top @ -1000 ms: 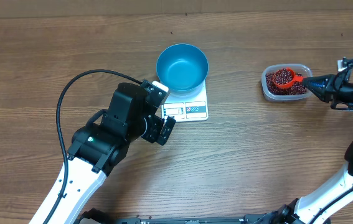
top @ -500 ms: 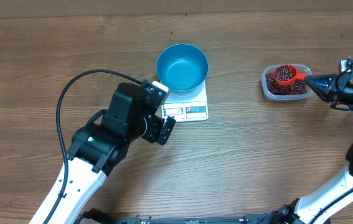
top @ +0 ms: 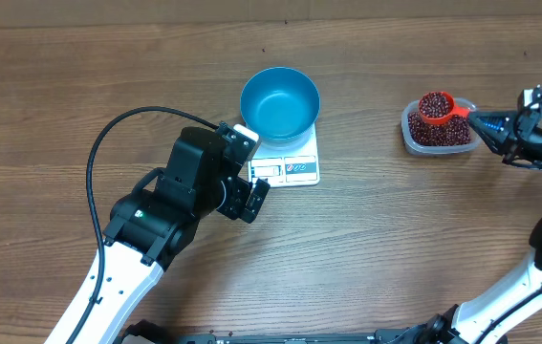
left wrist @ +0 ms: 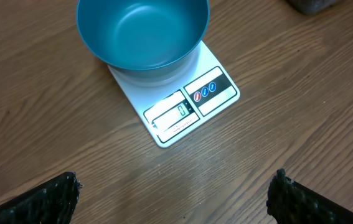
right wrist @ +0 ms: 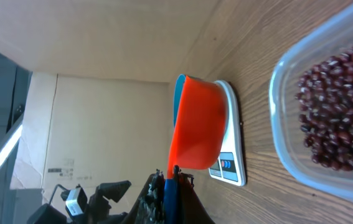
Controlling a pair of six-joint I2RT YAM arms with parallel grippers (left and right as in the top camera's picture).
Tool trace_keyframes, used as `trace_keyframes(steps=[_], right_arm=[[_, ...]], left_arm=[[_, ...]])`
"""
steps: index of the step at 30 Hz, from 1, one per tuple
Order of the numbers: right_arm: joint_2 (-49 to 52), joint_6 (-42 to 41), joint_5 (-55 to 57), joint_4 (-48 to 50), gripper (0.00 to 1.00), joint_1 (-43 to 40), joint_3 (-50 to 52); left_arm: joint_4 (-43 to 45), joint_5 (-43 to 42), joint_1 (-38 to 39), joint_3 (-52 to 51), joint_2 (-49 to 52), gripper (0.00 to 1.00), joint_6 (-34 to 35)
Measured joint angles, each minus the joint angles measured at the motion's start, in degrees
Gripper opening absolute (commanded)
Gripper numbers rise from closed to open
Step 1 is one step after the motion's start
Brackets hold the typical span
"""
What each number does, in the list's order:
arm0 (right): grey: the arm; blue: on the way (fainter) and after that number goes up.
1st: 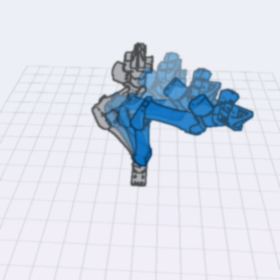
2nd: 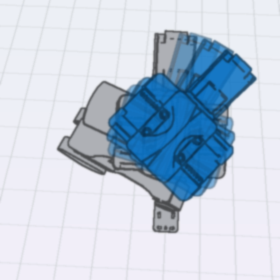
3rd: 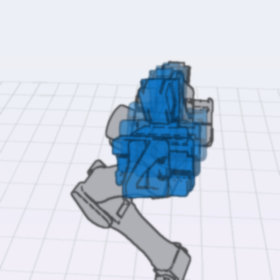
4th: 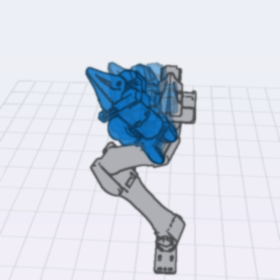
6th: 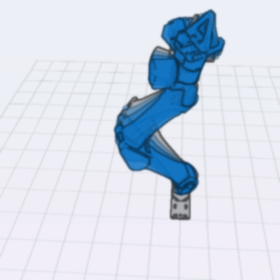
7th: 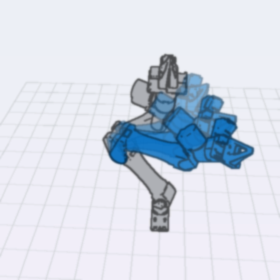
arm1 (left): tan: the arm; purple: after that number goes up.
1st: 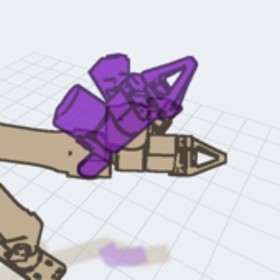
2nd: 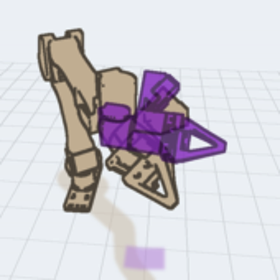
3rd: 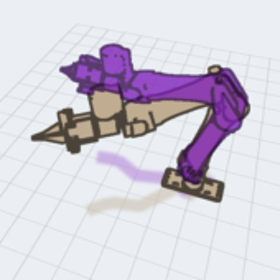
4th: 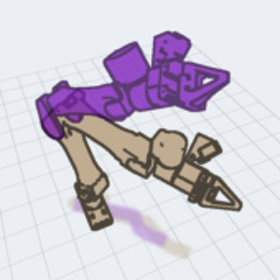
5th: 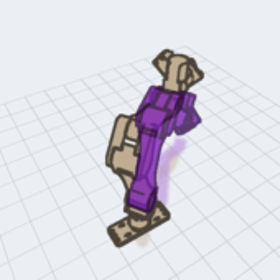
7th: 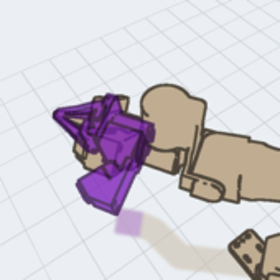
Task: Scoop item into bowl and weigh 150g on scale
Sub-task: 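Carry the filled red scoop left over the teal bowl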
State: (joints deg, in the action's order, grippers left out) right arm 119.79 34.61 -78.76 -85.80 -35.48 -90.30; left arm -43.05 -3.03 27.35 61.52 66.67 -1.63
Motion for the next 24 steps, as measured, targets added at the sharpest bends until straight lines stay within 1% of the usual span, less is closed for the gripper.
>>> trace_keyframes(steps=[5, 18, 24], right_arm=[[0.00, 1.66, -1.25, -0.44, 0.04, 3.08, 0.00], [0.00, 5.55, -6.69, -0.35, 0.04, 15.17, 0.00], [0.00, 5.99, -7.34, -0.37, 0.04, 17.99, 0.00]], left_arm=[[0.00, 0.00, 0.00, 0.00, 0.00, 1.00, 0.00], [0.00, 0.00, 0.00, 0.00, 0.00, 1.00, 0.00], [0.00, 0.00, 0.00, 0.00, 0.00, 1.00, 0.00]])
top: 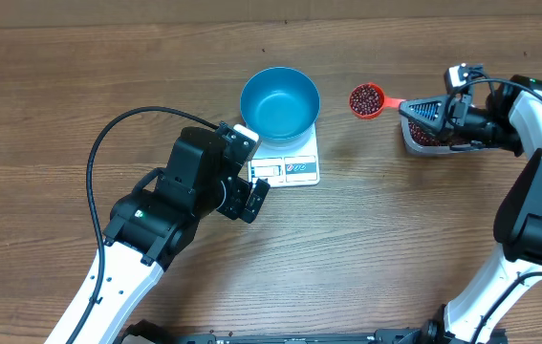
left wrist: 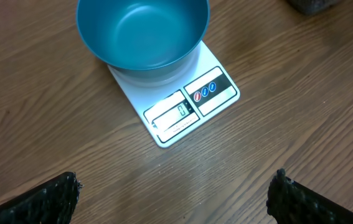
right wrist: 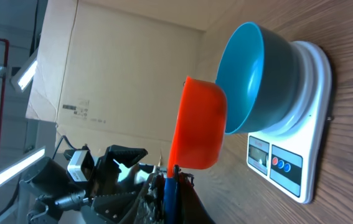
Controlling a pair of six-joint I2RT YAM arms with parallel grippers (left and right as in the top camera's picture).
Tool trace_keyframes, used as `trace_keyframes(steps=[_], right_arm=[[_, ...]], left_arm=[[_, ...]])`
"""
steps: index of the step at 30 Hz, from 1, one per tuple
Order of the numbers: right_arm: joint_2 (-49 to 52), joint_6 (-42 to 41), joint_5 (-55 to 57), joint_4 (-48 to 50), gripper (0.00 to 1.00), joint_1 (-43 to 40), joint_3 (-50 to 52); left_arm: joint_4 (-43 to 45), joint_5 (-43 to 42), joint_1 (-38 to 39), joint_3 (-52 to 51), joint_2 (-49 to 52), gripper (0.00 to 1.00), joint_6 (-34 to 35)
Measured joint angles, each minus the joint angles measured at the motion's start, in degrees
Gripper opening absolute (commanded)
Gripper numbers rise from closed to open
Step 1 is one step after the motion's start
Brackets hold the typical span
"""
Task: Scoop item into bowl and weigh 150g on scale
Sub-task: 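Carry the filled red scoop left over the teal bowl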
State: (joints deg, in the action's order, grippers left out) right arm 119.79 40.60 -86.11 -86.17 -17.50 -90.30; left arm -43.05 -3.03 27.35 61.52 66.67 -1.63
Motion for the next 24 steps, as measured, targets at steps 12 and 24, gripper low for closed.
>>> trace_keyframes(steps=[12, 24], right_arm=[[0.00, 0.26, -0.28, 0.81, 0.04, 5.70, 0.00], [0.00, 0.33, -0.48, 4.61, 0.04, 10.03, 0.00]], left_arm=[[0.00, 0.02, 0.00, 0.00, 0.00, 1.00, 0.00], [0.00, 0.00, 0.00, 0.00, 0.00, 1.00, 0.00]])
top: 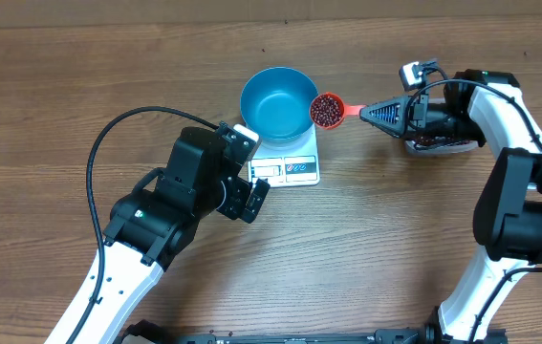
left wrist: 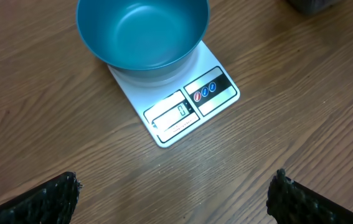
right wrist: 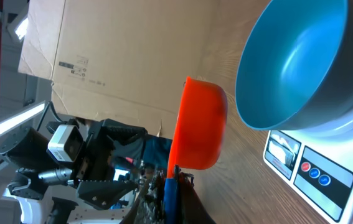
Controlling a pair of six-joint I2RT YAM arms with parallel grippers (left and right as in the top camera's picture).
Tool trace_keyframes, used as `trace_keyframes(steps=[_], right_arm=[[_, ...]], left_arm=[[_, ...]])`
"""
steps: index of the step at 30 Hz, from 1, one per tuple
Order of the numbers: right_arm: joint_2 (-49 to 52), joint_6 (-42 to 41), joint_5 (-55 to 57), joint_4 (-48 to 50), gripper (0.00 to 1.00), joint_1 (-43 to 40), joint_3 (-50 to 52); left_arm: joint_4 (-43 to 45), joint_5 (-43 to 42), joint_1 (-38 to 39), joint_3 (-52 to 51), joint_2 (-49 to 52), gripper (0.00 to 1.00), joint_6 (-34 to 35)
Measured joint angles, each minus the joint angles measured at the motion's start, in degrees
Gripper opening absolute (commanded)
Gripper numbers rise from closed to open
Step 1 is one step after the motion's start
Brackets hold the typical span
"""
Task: Scoop item into bowl and weigh 150g on scale
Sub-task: 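Carry the filled red scoop left over the teal bowl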
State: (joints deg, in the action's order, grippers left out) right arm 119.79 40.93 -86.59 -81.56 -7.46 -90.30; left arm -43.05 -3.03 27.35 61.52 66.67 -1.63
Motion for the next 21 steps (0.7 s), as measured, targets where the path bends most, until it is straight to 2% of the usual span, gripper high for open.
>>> trace_keyframes(steps=[10, 21], right_arm=[[0.00, -0.02, -0.04, 1.68, 0.04, 0.07, 0.00], [0.00, -0.07, -0.13, 8.59, 0.04, 0.07, 0.00]], left_arm=[[0.00, 0.00, 0.00, 0.00, 0.00, 0.99, 0.00], [0.00, 0.00, 0.00, 0.00, 0.00, 1.00, 0.00]])
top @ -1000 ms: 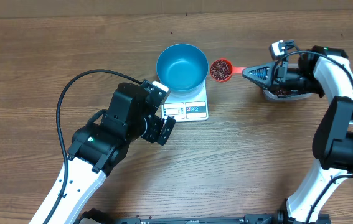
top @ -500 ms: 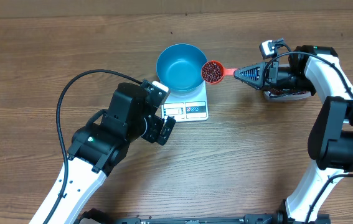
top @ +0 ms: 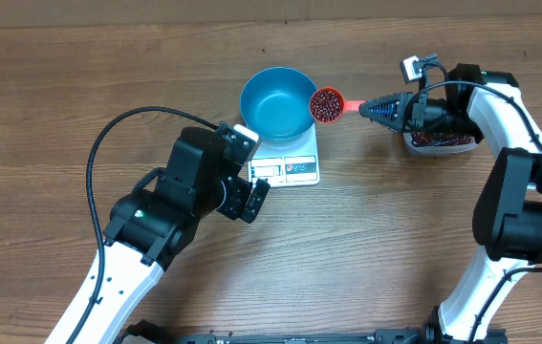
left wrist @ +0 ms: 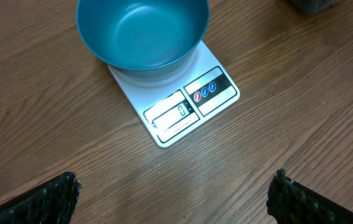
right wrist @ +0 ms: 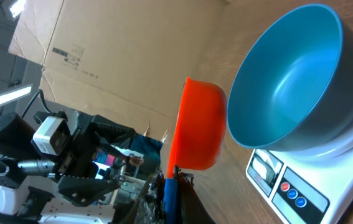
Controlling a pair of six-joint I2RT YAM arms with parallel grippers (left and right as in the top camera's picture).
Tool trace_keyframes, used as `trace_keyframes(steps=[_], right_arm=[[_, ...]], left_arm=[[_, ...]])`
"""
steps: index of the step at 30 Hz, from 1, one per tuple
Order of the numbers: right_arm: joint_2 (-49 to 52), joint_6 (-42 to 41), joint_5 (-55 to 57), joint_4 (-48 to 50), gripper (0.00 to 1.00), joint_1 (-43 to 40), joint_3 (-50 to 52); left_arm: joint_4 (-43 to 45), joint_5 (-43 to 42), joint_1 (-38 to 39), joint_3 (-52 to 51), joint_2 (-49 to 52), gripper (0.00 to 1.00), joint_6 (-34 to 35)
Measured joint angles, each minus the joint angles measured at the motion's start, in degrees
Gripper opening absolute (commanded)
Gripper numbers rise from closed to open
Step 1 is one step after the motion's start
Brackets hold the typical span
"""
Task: Scoop item into bowl and weigh 150g on scale
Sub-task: 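Carry the filled red scoop left over the teal bowl, then tilt the red scoop with the right gripper to pour beans into bowl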
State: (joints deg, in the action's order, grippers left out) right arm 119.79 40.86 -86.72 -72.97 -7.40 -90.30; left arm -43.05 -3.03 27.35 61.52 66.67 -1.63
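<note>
An empty blue bowl (top: 279, 102) rests on the white scale (top: 290, 168), whose display (left wrist: 175, 114) reads 0. My right gripper (top: 385, 107) is shut on the blue handle of an orange scoop (top: 327, 105) filled with dark red beans; the scoop hangs at the bowl's right rim. From the right wrist view the scoop (right wrist: 200, 132) shows side-on beside the bowl (right wrist: 288, 84). A clear tub of beans (top: 437, 139) lies under the right arm. Below the scale my left gripper (left wrist: 175, 196) is open over bare table.
The left arm (top: 170, 205) and its black cable (top: 108, 134) fill the table's left front. The tub of beans sits at the right, beneath the right wrist. Brown wooden table (top: 376, 239) stretches between the scale and the front edge.
The right gripper has carried the loaded scoop slightly farther back along the bowl's right rim. The left arm, bowl and scale are unchanged.
The right gripper held the bean-filled scoop over the tub at the far right. Later it was midway between tub and bowl, then at the bowl's right rim, where it still is. The bowl stayed empty and the left gripper stayed open below the scale.
</note>
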Motion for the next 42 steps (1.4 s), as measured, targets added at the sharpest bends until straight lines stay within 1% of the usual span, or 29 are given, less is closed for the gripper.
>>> trace_keyframes(steps=[3, 12, 24, 34, 42], right_arm=[[0.00, -0.94, -0.04, 1.77, 0.04, 0.00, 0.00], [0.00, -8.13, -0.20, 7.41, 0.04, 0.33, 0.00], [0.00, -15.41, -0.52, 14.14, 0.04, 3.50, 0.00], [0.00, -25.35, 2.05, 24.41, 0.04, 6.71, 0.07], [0.00, -33.90, 6.47, 30.97, 0.04, 8.37, 0.09]], left_arm=[[0.00, 0.00, 0.00, 0.00, 0.00, 0.99, 0.00], [0.00, 0.00, 0.00, 0.00, 0.00, 1.00, 0.00], [0.00, 0.00, 0.00, 0.00, 0.00, 1.00, 0.02], [0.00, 0.00, 0.00, 0.00, 0.00, 0.99, 0.00], [0.00, 0.00, 0.00, 0.00, 0.00, 1.00, 0.00]])
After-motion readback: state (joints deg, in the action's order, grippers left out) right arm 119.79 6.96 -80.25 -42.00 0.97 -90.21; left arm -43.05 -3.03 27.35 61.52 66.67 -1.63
